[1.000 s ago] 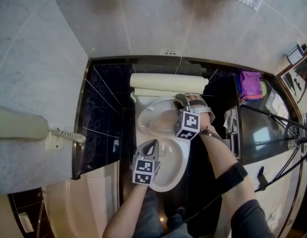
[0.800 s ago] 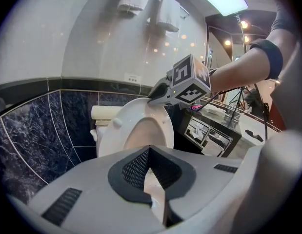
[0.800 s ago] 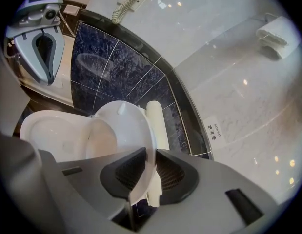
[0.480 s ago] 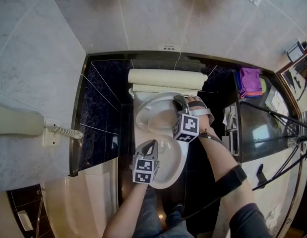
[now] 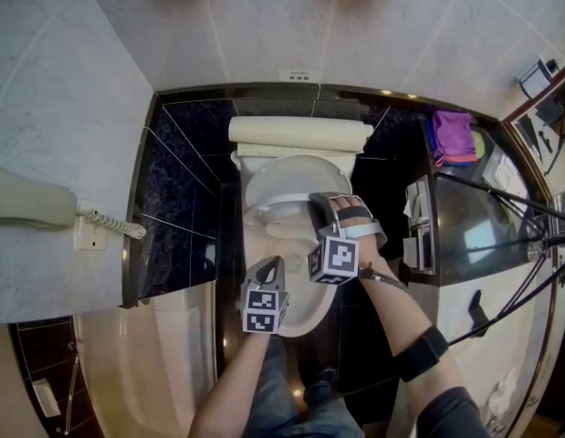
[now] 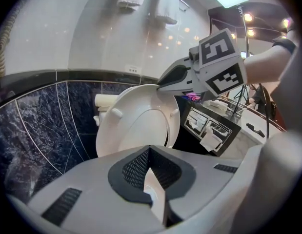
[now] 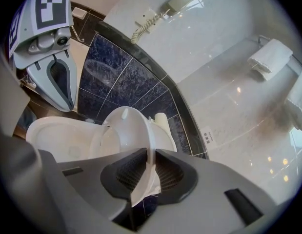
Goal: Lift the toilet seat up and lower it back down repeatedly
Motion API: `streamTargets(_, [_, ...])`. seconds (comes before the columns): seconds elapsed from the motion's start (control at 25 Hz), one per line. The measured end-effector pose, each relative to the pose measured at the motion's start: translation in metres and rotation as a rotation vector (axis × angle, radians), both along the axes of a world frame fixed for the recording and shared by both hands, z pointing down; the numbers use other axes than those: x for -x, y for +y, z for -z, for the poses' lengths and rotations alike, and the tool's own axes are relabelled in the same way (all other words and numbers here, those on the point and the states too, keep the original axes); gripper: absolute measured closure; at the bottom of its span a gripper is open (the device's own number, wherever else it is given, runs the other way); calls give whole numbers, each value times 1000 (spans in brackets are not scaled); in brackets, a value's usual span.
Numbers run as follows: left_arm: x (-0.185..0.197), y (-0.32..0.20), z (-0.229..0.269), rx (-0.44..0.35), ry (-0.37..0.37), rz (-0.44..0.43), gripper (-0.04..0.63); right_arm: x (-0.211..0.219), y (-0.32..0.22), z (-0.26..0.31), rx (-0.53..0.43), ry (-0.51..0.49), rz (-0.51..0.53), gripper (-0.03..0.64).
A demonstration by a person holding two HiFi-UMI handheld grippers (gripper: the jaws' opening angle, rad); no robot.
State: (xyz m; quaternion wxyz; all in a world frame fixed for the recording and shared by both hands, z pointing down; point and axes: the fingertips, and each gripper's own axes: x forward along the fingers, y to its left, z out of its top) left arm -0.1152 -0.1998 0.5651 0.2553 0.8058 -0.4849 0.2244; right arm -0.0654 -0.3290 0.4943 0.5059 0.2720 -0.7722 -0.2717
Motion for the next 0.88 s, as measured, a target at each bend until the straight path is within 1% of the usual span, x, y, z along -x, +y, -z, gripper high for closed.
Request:
streamTargets(0.36, [-6, 29, -7, 14, -8, 30, 604, 1, 79, -1, -8, -28, 44, 543])
streamTargets(0.44, [-8, 36, -8, 17, -11, 34, 604, 0, 99, -5, 8, -29, 53, 543])
streamTargets(0.56, [-11, 46, -10, 16, -11, 35, 604, 1, 134, -15, 58, -36, 69, 540])
streamTargets(0.64, [-13, 51, -11, 16, -12, 37, 604, 1, 156, -23, 56, -33, 84, 530])
streamTargets(0.76, [-14, 62, -15, 11, -20, 46, 604, 2, 192, -39, 89, -31, 91, 518])
streamTargets(0.88, [-10, 79, -31, 19, -28, 76, 604, 1, 217, -51, 102, -29, 83, 515])
